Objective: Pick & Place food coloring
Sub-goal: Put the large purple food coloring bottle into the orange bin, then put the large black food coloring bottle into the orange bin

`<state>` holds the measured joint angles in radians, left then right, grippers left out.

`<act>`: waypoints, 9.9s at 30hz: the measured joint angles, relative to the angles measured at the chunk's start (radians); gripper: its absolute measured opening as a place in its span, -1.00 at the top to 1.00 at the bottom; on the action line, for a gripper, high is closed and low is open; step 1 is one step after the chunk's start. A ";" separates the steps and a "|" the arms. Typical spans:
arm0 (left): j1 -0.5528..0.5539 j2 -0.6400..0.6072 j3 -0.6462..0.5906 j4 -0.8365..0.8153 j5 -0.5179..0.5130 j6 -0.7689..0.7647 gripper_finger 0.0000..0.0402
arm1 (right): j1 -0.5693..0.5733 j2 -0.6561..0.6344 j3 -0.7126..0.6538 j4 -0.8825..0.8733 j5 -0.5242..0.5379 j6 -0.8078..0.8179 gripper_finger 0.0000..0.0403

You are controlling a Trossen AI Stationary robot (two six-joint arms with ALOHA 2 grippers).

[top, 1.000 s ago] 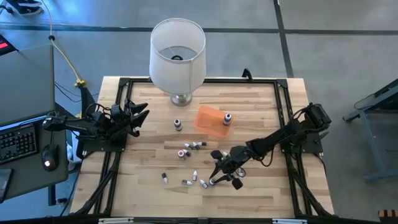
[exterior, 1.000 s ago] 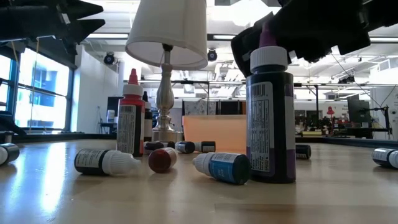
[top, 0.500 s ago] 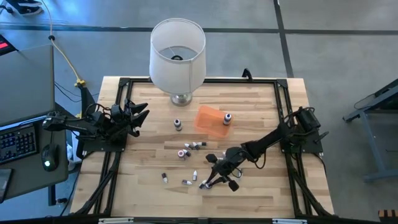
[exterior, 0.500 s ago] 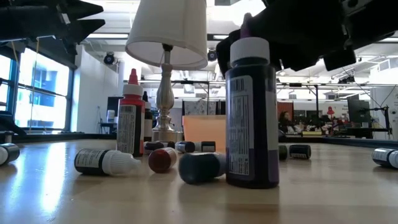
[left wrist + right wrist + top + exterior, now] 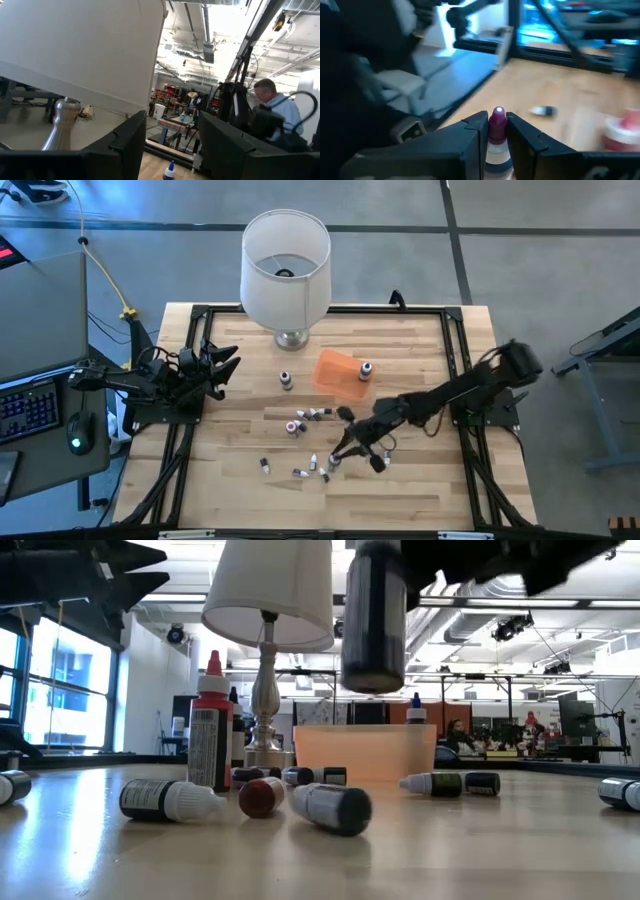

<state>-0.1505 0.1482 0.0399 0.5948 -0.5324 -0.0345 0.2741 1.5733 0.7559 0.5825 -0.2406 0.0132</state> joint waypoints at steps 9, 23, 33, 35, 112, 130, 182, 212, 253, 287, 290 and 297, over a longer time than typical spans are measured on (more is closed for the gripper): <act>0.000 0.000 0.000 0.000 0.001 0.000 0.11 | -0.014 -0.322 -0.043 -0.468 0.653 -0.075 0.72; 0.000 0.000 0.000 0.000 0.000 0.000 0.11 | -0.149 -0.369 -0.511 0.295 0.697 -0.125 0.72; 0.000 0.000 0.000 0.001 0.000 0.001 0.11 | -0.244 -0.368 -0.528 0.373 0.635 -0.171 0.72; 0.000 0.000 0.000 0.001 0.000 0.001 0.11 | -0.276 -0.368 -0.528 0.310 0.635 -0.141 0.72; 0.000 0.000 0.000 -0.021 -0.003 0.000 0.11 | -0.573 -0.368 -0.527 0.056 0.624 -0.144 0.70; 0.000 0.000 0.000 -0.021 0.010 -0.015 0.11 | -0.714 -0.368 -0.527 0.147 0.534 -0.100 0.31; 0.000 1.019 0.377 -0.314 -0.233 -0.386 0.11 | -0.377 -0.658 -0.526 0.214 0.381 -0.107 0.31; 0.000 1.165 0.377 -0.238 -0.325 -0.442 0.11 | -0.377 -0.658 -0.526 0.208 0.384 -0.108 0.31; 0.001 1.245 0.699 -0.075 -0.142 -0.085 0.80 | -0.379 -0.892 -0.526 0.017 0.509 -0.125 0.31; 0.255 2.075 1.678 -0.292 0.182 -0.085 0.79 | -0.379 -1.278 -0.527 -0.580 0.936 -0.283 0.31; 0.261 2.076 1.677 -0.301 0.173 -0.083 0.79 | -0.379 -1.278 -0.527 -0.577 0.857 -0.276 0.31; 0.269 2.080 1.675 -0.301 0.168 -0.081 0.79 | -0.379 -1.278 -0.527 -0.571 0.839 -0.276 0.31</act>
<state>0.1188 2.2284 1.7145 0.2936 -0.3649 -0.1155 -0.1047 0.2951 0.2291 0.0113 0.5979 -0.2626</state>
